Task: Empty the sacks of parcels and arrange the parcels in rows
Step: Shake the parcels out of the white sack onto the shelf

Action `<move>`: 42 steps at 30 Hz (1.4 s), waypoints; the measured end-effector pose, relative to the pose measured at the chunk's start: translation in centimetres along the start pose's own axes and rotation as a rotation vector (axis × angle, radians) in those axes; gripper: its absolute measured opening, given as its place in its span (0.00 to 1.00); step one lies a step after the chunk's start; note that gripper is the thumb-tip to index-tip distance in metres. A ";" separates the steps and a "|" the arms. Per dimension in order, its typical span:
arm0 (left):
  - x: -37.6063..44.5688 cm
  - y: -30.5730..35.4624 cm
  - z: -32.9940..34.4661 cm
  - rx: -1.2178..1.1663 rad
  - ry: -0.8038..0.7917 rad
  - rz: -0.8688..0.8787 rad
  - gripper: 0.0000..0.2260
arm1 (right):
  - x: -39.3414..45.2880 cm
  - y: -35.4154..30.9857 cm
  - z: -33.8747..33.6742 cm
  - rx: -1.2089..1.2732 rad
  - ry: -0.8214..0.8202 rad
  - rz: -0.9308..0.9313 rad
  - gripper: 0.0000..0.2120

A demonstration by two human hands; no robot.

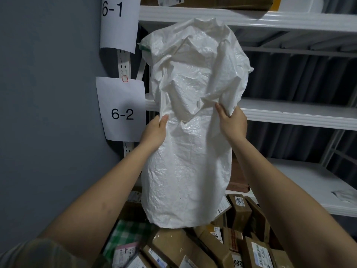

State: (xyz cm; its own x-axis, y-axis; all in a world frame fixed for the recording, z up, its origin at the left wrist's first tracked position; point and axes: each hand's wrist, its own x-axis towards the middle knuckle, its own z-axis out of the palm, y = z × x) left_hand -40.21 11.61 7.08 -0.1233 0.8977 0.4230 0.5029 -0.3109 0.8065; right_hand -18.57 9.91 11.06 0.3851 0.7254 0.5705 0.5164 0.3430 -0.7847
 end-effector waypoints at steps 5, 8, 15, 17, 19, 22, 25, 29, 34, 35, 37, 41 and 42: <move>0.1 0.1 -0.2 -0.031 -0.038 -0.048 0.29 | -0.3 -0.2 -0.1 0.026 -0.001 -0.016 0.22; 0.1 0.4 -0.6 -0.069 -0.039 -0.048 0.29 | -0.3 -0.6 -0.1 0.065 0.013 -0.002 0.21; 0.4 1.2 -1.8 -0.087 0.009 -0.063 0.25 | -0.5 -1.5 0.0 0.238 -0.040 0.100 0.16; 0.5 1.4 -2.1 -0.078 0.031 -0.075 0.23 | -0.5 -1.8 0.1 0.269 -0.062 0.115 0.16; 0.3 1.9 -2.8 -0.072 0.045 -0.090 0.22 | -0.5 -2.4 0.2 0.299 -0.078 0.136 0.17; 0.2 2.9 -3.9 -0.135 0.043 -0.127 0.23 | -0.6 -3.3 0.4 0.354 -0.095 0.163 0.15; 0.0 3.8 -5.2 -0.234 0.021 -0.169 0.34 | -0.8 -4.0 0.7 0.411 -0.137 0.168 0.12; 0.6 4.7 -6.9 -0.414 0.055 -0.199 0.34 | -1.0 -5.1 0.6 0.466 -0.236 0.180 0.08; 1.4 5.3 -8.9 -0.617 0.124 -0.282 0.39 | -1.9 -7.0 0.2 0.576 -0.359 0.259 0.19; 1.4 5.3 -9.2 -0.598 0.134 -0.275 0.39 | -2.0 -7.0 0.1 0.610 -0.385 0.276 0.24; 1.2 5.3 -9.9 -0.549 0.157 -0.229 0.33 | -2.3 -7.0 -0.2 0.694 -0.419 0.283 0.24; 1.0 4.5 -11.1 -0.550 0.210 -0.185 0.28 | -2.3 -6.5 -0.5 0.803 -0.414 0.286 0.17; 0.9 4.4 -11.4 -0.560 0.214 -0.185 0.31 | -2.3 -6.5 -0.6 0.796 -0.403 0.294 0.16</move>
State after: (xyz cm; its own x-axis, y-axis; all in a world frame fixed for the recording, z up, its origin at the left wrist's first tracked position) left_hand -47.85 7.48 15.74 -0.3631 0.8881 0.2818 -0.0607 -0.3243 0.9440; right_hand -22.38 5.69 15.01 0.0462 0.9488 0.3126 -0.2922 0.3120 -0.9040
